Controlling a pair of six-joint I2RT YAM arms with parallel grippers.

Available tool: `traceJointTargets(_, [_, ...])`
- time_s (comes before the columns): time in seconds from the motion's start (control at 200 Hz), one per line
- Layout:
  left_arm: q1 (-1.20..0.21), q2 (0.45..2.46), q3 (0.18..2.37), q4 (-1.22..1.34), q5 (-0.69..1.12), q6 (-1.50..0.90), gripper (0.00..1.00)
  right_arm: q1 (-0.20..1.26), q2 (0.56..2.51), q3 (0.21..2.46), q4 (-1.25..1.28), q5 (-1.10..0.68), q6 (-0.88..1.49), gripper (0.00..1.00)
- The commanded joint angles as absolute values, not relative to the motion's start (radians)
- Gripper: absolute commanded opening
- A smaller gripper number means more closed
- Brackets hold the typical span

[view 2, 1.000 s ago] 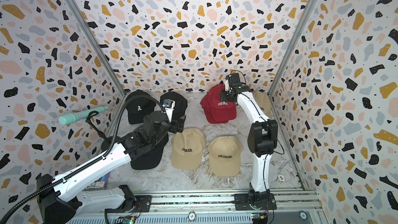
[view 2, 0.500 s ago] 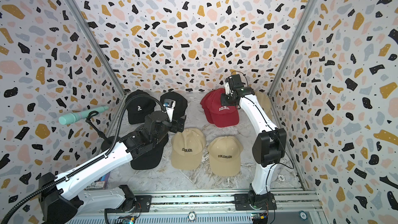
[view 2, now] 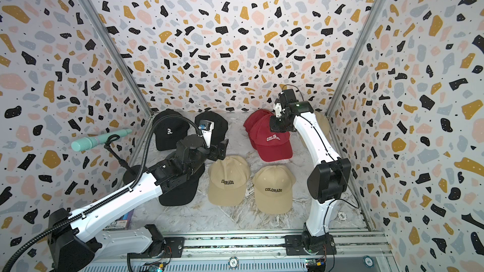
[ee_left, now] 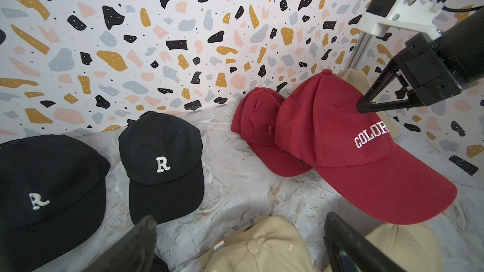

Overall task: Stack the baseball caps by color
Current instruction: Place the baseball cap on the baseball cap.

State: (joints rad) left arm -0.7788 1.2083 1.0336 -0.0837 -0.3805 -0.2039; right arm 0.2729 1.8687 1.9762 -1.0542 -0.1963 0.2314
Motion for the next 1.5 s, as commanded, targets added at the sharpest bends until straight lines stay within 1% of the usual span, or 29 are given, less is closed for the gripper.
traceJointTargets(0.0, [-0.769,1.212,1.015,-0.025,-0.381,-0.214,1.0,0.271,1.899,2.055,-1.131,-0.225,0.25,0.0])
traceJointTargets(0.35, [-0.759,1.215,1.012,-0.032,-0.401,-0.19,1.0,0.266,2.092,2.246,-1.151,-0.213,0.291,0.0])
traceJointTargets(0.636, [-0.712,1.221,1.02,-0.038,-0.38,-0.177,1.0,0.244,2.213,2.385,-1.152,-0.184,0.302,0.0])
traceJointTargets(1.016, [-0.66,1.271,1.072,-0.056,-0.335,-0.153,0.99,0.229,2.273,2.383,-1.038,-0.173,0.3,0.0])
traceJointTargets(1.287, [-0.64,1.296,1.108,-0.064,-0.319,-0.138,1.0,0.235,2.243,2.339,-0.878,-0.198,0.326,0.0])
traceJointTargets(1.382, [-0.634,1.303,1.119,-0.069,-0.316,-0.135,1.0,0.236,2.225,2.338,-0.878,-0.203,0.323,0.0])
traceJointTargets(1.492, [-0.626,1.312,1.126,-0.062,-0.299,-0.133,1.0,0.236,2.181,2.336,-0.934,-0.201,0.301,0.0])
